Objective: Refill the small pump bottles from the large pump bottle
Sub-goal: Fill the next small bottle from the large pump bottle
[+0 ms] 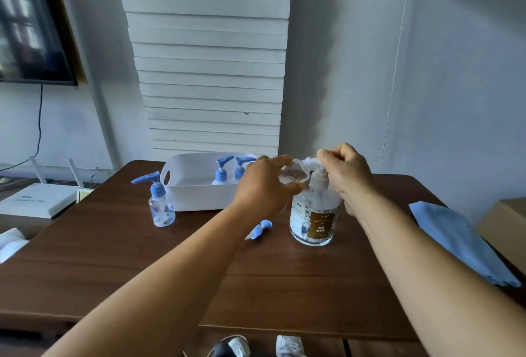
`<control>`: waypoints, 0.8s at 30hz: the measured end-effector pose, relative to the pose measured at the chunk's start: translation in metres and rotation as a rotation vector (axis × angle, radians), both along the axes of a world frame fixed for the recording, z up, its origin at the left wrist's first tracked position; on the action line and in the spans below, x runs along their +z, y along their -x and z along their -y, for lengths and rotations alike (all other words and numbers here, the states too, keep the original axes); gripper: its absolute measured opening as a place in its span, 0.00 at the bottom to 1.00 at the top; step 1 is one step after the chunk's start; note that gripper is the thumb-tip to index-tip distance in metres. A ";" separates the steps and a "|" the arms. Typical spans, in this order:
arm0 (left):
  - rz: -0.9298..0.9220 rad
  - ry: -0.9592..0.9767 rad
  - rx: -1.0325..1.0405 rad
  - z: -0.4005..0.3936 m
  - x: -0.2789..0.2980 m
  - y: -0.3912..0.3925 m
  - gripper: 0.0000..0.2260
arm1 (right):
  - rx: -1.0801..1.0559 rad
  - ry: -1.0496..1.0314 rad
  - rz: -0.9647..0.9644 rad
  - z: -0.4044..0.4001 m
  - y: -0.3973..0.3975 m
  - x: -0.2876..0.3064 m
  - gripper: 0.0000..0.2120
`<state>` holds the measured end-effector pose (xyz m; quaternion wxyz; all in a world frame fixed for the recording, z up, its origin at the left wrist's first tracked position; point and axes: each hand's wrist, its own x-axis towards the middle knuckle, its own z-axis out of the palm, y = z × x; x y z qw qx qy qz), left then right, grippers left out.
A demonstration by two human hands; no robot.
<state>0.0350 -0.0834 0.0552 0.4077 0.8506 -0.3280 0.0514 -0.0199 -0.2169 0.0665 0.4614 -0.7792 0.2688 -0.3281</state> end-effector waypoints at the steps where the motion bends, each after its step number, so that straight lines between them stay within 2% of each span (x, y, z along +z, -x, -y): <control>1: 0.005 0.007 0.000 0.000 0.002 0.000 0.20 | 0.013 0.011 -0.015 0.001 0.001 0.006 0.13; 4: 0.049 0.001 0.006 0.003 0.008 -0.001 0.22 | 0.049 0.026 -0.036 0.005 0.004 0.015 0.12; 9: 0.000 -0.001 0.002 0.001 -0.003 0.001 0.21 | 0.034 -0.109 0.046 -0.001 0.002 -0.008 0.13; 15: 0.044 -0.018 0.018 0.002 0.009 -0.001 0.24 | 0.087 -0.031 -0.079 0.004 0.008 0.019 0.13; 20: 0.018 -0.029 0.016 0.004 0.000 0.000 0.22 | 0.038 -0.117 -0.001 -0.002 0.005 -0.001 0.12; 24: -0.009 -0.022 0.015 0.002 0.001 0.001 0.22 | 0.028 -0.069 -0.051 -0.003 0.003 0.005 0.11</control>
